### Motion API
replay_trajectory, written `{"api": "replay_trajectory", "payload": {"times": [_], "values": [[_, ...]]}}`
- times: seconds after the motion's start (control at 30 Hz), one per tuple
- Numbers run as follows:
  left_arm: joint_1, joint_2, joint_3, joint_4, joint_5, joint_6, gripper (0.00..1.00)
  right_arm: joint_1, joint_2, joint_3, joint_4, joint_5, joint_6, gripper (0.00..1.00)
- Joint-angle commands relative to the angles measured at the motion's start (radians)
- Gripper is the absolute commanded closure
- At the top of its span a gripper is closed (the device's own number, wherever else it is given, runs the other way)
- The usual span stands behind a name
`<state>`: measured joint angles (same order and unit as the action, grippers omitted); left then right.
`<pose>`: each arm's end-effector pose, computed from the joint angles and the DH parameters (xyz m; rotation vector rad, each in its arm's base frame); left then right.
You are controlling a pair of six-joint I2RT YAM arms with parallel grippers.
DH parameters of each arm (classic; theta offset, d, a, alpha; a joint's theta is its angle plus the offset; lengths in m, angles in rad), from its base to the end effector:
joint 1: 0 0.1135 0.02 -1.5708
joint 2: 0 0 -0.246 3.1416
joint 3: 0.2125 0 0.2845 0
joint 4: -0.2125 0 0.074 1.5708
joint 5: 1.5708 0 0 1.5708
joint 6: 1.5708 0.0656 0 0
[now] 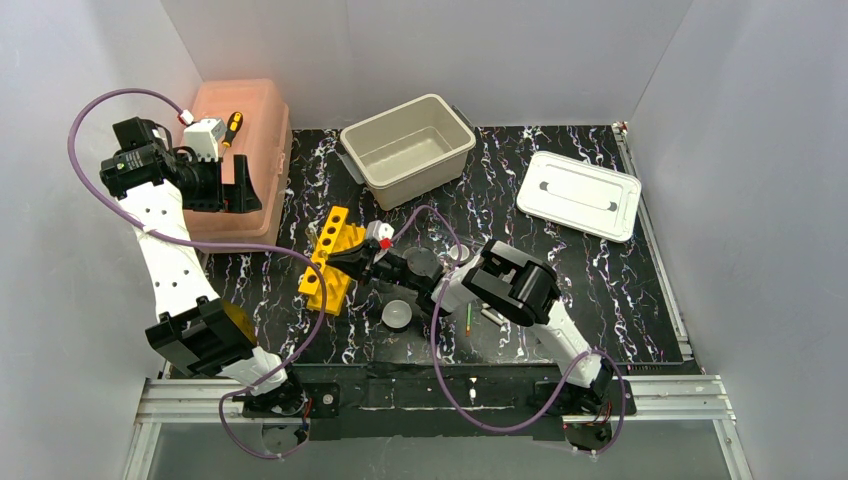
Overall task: Organize the chemistry lab equipment
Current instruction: Insert the test tube into the slot of the test tube rack.
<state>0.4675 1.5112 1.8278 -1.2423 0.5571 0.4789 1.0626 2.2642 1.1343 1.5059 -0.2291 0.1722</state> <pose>0.3093 0.1173 0.3990 0.2347 2.3162 -0.2370 0.2198 0.4252 0.1274 -0.7457 1.0607 1.2078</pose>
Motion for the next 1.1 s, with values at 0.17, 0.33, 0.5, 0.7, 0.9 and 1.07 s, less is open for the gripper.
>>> {"api": "replay_trajectory", "payload": {"times": [0.17, 0.33, 0.5, 0.7, 0.9, 1.07], "values": [[0.002, -0.017, 0.013, -0.017, -0.006, 0.018, 0.01, 0.000, 0.021, 0.031, 0.180, 0.025, -0.017, 0.99], [0.000, -0.016, 0.014, -0.018, -0.006, 0.017, 0.01, 0.000, 0.032, 0.032, 0.177, 0.024, -0.010, 0.99], [0.001, -0.019, 0.014, -0.017, -0.009, 0.018, 0.01, 0.000, 0.042, 0.025, 0.177, 0.034, -0.010, 0.99], [0.001, -0.019, 0.015, -0.018, -0.013, 0.021, 0.01, 0.000, 0.038, 0.007, 0.177, 0.039, -0.017, 0.98], [0.001, -0.016, 0.018, -0.017, -0.014, 0.022, 0.01, 0.002, -0.011, -0.037, 0.137, 0.038, -0.036, 0.83], [0.000, -0.023, 0.014, -0.017, -0.014, 0.021, 0.01, 0.006, -0.072, -0.063, 0.038, 0.039, -0.068, 0.77]]}}
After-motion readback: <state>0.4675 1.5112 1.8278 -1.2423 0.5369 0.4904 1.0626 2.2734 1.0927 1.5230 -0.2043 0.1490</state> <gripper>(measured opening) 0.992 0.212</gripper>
